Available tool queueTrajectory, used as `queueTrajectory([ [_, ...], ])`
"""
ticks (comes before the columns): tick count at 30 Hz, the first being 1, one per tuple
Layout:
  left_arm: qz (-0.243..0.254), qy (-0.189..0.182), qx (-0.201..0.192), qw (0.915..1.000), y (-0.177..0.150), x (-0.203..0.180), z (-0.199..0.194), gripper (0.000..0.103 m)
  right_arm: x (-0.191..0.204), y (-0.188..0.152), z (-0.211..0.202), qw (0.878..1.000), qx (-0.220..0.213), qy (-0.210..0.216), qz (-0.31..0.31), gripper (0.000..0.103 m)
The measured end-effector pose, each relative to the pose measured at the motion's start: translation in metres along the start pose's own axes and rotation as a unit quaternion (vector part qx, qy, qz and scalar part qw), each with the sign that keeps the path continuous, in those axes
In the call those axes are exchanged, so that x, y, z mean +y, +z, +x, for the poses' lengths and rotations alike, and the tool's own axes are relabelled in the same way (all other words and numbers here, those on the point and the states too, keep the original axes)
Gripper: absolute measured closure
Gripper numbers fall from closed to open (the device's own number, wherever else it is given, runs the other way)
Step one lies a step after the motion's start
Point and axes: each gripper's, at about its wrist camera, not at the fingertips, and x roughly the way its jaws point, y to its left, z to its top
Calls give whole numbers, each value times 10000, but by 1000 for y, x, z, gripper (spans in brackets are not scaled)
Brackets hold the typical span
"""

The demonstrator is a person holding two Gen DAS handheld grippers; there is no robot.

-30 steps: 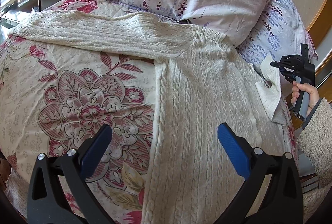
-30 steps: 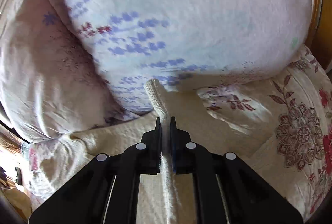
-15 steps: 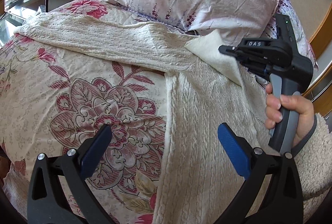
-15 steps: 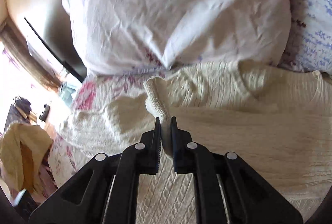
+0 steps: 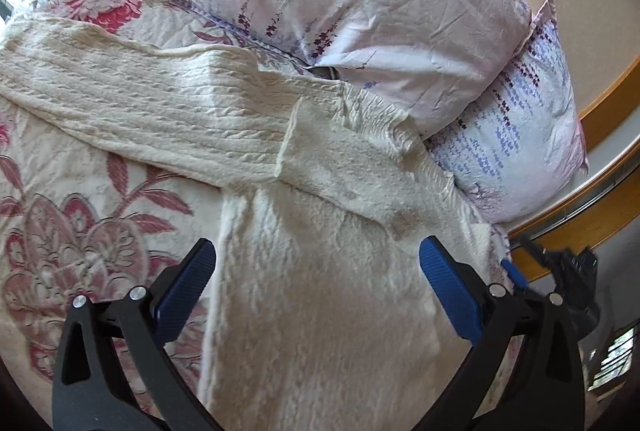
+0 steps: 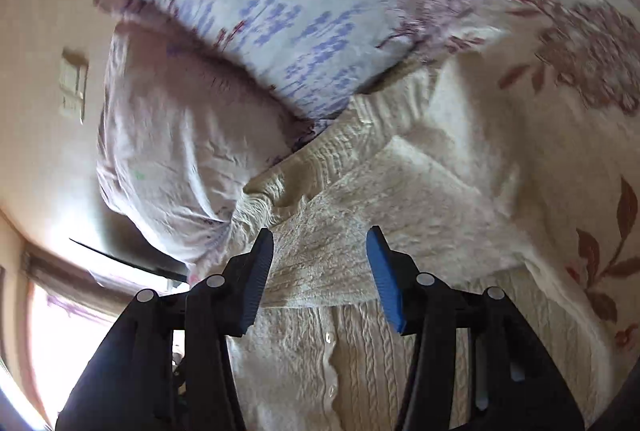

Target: Fold small clothes

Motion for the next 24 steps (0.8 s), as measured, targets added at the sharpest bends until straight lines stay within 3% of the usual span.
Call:
queueTrajectory([
  [4, -143, -112, 37, 9998, 10, -16, 25, 2, -52, -12, -20, 9935, 14, 412, 1064, 51],
  [11, -337, -99, 283, 9990, 13, -24, 52, 6, -87, -30, -7, 9784, -49, 130, 2062, 51],
  [21, -61, 60, 280, 9996, 23, -40, 65, 6, -105, -12, -15, 9678, -837, 208, 2365, 51],
  [24, 116, 103, 297, 9994, 24, -48, 70, 6, -115, -13, -24, 9568, -1053, 397, 2681, 52],
])
